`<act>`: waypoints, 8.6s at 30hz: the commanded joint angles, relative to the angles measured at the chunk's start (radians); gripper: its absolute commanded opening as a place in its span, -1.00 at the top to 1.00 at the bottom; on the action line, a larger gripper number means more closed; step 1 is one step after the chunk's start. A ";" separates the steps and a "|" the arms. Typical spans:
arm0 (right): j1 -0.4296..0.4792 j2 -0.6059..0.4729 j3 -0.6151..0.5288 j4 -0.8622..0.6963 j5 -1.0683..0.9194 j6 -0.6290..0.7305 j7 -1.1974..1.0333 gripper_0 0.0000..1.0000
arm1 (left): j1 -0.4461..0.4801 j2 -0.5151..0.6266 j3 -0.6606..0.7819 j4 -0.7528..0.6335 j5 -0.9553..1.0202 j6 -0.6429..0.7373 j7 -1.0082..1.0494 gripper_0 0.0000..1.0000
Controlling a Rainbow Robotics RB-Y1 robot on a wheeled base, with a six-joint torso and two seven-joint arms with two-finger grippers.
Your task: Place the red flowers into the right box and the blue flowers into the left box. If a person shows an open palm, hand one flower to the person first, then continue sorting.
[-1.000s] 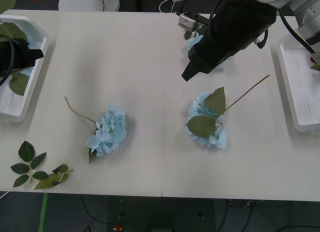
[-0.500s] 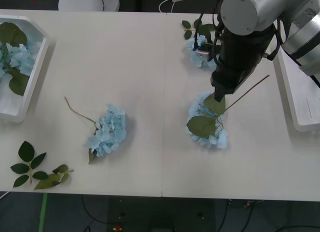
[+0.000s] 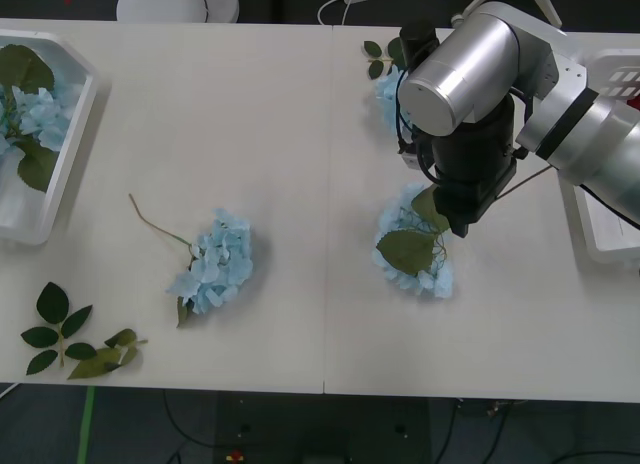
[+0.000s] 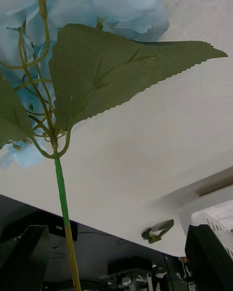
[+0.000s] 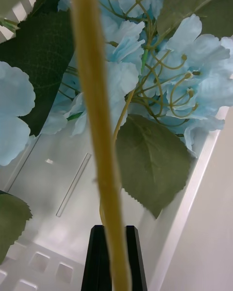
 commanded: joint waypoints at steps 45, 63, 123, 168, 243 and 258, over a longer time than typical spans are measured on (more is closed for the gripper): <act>-0.022 0.109 0.292 0.161 0.054 -0.136 0.137 1.00 | 0.095 0.119 -0.043 -0.790 -0.399 0.475 -0.445 -1.00; -0.021 -0.095 0.160 -0.101 -0.078 -0.165 0.189 1.00 | -0.419 -0.015 -0.708 -0.445 -0.299 0.412 -1.054 -1.00; 0.086 0.064 -0.211 -0.188 -0.794 -1.457 0.310 1.00 | -0.503 -0.219 -0.983 -0.071 -0.177 0.217 -1.214 1.00; 0.088 0.090 -0.117 -0.190 -0.794 -1.621 0.312 1.00 | -0.161 0.202 -0.129 -0.057 -0.468 0.294 -0.325 1.00; 0.088 0.099 -0.097 -0.188 -0.797 -1.625 0.310 1.00 | 0.416 -0.235 -0.168 -1.050 0.172 -0.409 -0.095 -1.00; 0.088 0.098 -0.097 -0.188 -0.797 -1.624 0.310 1.00 | 0.196 -0.390 -0.368 -0.856 0.122 -0.510 -0.104 -1.00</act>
